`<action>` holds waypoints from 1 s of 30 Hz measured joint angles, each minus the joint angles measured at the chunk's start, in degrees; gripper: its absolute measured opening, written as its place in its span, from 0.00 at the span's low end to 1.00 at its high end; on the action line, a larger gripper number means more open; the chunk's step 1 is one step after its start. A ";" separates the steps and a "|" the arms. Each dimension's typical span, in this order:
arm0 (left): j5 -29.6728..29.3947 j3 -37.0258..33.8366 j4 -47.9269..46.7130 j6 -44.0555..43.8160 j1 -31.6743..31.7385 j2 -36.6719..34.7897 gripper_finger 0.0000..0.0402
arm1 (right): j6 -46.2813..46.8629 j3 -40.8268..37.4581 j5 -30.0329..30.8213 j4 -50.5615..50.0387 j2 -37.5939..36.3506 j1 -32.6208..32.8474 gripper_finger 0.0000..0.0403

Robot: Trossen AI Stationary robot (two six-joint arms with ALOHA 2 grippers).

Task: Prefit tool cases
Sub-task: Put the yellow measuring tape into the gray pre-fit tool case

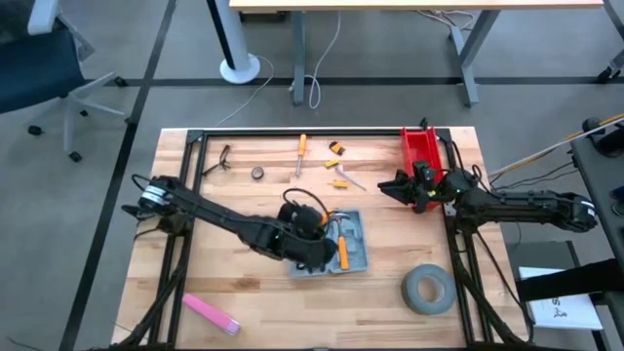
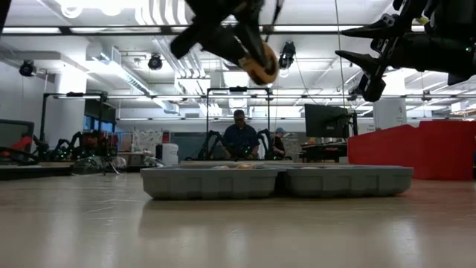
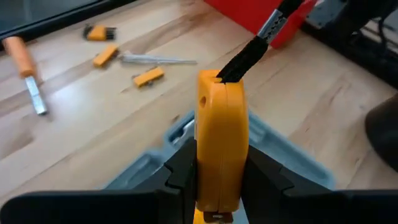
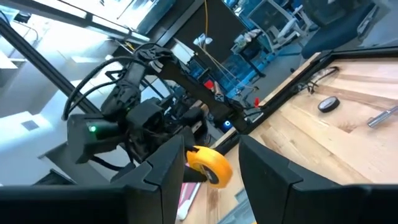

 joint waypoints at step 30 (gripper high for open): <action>10.26 -39.23 82.27 1.12 8.17 0.05 0.22 | -0.85 0.00 -0.06 -0.04 -0.33 0.00 0.28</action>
